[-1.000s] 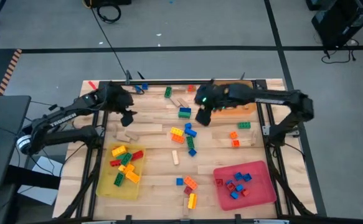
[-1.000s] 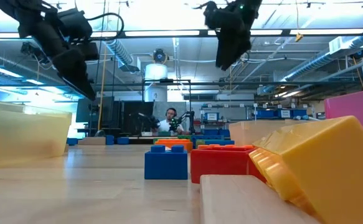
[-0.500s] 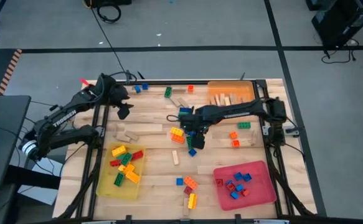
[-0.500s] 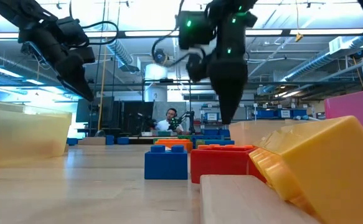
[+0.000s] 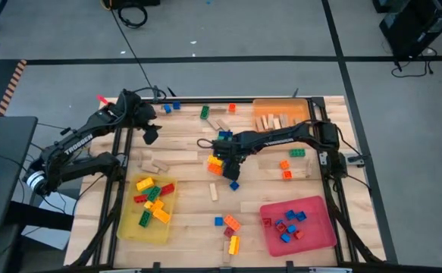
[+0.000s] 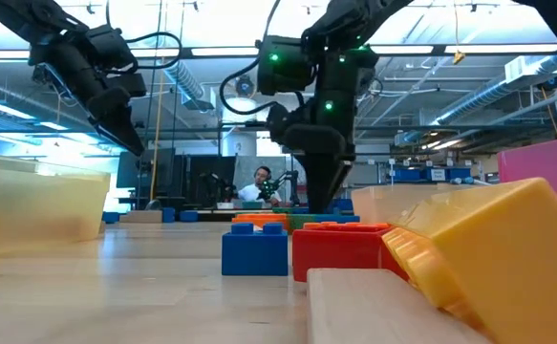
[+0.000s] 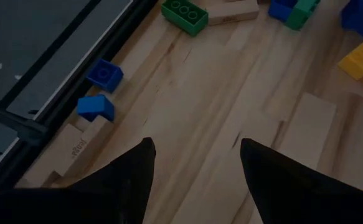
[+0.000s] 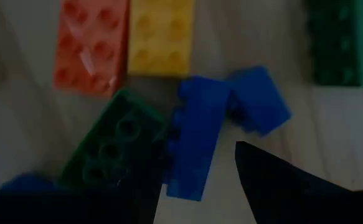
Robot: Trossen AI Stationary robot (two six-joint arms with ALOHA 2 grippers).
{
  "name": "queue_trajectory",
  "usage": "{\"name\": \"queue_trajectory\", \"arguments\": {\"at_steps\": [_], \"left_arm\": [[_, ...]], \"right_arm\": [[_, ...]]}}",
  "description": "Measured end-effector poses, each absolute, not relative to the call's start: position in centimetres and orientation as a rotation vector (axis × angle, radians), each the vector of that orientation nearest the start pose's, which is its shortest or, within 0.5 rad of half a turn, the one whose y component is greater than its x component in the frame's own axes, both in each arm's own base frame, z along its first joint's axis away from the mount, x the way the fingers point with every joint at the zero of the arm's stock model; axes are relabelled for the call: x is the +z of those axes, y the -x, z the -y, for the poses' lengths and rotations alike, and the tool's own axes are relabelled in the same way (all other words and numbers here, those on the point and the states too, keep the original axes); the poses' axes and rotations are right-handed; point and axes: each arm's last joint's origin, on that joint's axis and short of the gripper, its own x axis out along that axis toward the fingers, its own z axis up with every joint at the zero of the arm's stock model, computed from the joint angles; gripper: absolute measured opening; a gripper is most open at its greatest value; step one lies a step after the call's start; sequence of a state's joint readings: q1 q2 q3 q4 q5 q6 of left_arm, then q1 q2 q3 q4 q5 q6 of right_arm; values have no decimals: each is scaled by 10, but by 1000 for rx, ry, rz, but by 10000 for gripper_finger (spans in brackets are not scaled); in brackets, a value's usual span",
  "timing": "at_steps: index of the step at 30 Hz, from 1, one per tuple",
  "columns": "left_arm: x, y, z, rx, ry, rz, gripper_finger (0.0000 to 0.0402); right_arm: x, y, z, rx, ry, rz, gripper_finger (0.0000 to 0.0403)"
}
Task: Sort blocks by size
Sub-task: Put the large blue game piece into the yellow bin
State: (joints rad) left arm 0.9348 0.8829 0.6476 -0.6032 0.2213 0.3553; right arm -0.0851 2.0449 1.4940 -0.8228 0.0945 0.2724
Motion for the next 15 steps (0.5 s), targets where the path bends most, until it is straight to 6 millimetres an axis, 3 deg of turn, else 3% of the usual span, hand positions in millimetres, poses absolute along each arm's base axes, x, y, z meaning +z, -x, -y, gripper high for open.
{"name": "queue_trajectory", "arguments": {"at_steps": [4, 10, 15], "left_arm": [[238, -106, -132, 531, 136, -810, 243], [238, -106, -133, 531, 136, -809, 243], [240, -107, -134, 539, 127, -787, 243]], "right_arm": [[161, -399, 46, -316, -347, -1346, 207], [145, -402, 49, -369, -403, -1368, 194], [143, -401, 47, -377, -411, -1384, 124]]}}
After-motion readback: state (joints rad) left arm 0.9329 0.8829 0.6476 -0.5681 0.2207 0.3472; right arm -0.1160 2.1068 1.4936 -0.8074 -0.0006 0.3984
